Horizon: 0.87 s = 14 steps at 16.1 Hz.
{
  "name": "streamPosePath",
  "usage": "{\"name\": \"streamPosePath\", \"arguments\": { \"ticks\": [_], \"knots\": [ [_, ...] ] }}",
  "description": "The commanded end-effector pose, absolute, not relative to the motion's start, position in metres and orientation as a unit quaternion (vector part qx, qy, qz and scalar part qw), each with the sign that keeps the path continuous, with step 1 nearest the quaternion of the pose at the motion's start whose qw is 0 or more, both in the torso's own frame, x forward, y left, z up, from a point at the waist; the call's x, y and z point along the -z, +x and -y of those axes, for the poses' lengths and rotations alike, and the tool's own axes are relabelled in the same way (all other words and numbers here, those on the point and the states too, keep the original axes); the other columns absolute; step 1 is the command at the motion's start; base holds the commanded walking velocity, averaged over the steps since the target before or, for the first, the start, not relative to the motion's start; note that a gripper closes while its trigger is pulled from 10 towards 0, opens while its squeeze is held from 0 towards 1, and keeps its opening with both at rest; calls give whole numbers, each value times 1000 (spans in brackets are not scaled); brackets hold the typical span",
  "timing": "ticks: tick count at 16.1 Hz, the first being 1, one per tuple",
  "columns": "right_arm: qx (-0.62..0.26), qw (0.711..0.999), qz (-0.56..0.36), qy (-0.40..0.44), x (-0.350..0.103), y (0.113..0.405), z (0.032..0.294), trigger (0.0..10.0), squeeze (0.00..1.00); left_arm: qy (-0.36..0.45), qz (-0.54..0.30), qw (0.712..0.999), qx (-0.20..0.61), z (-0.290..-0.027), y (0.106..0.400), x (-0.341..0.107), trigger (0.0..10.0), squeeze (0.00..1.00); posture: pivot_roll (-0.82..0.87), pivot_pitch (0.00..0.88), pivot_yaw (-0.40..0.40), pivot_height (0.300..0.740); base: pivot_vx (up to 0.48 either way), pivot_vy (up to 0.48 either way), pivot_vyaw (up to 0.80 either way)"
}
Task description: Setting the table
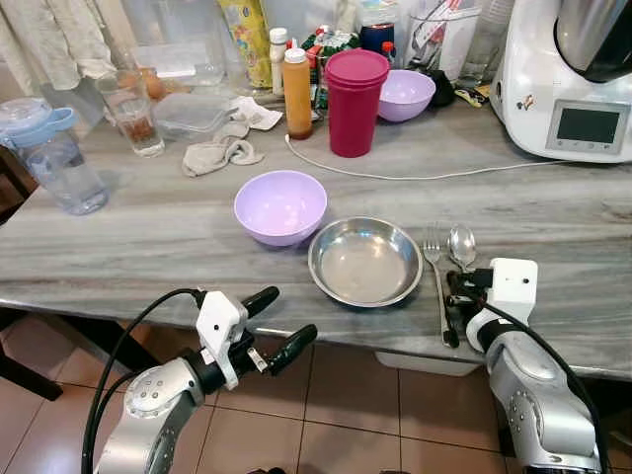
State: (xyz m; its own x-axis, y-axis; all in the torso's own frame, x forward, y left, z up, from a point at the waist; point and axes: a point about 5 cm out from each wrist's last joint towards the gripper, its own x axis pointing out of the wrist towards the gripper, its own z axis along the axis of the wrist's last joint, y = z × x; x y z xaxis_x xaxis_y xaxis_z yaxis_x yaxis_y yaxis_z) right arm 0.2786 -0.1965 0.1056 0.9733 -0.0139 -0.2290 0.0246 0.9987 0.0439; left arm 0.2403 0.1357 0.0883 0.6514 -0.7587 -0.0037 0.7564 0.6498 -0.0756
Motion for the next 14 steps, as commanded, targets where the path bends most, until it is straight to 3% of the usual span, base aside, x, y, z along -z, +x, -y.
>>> {"name": "streamPosePath", "arguments": {
  "ticks": [1,14],
  "knots": [
    [17,991,-130,2,-98,275,199,10000,1000,-30,-22,907,420,-136,240,-85,10000,0,-245,109,47,740,0,0,0],
    [39,990,-131,-34,-97,269,206,10000,1000,-30,-27,906,421,-137,241,-78,10000,0,-256,117,51,740,0,0,0]
  ]
}}
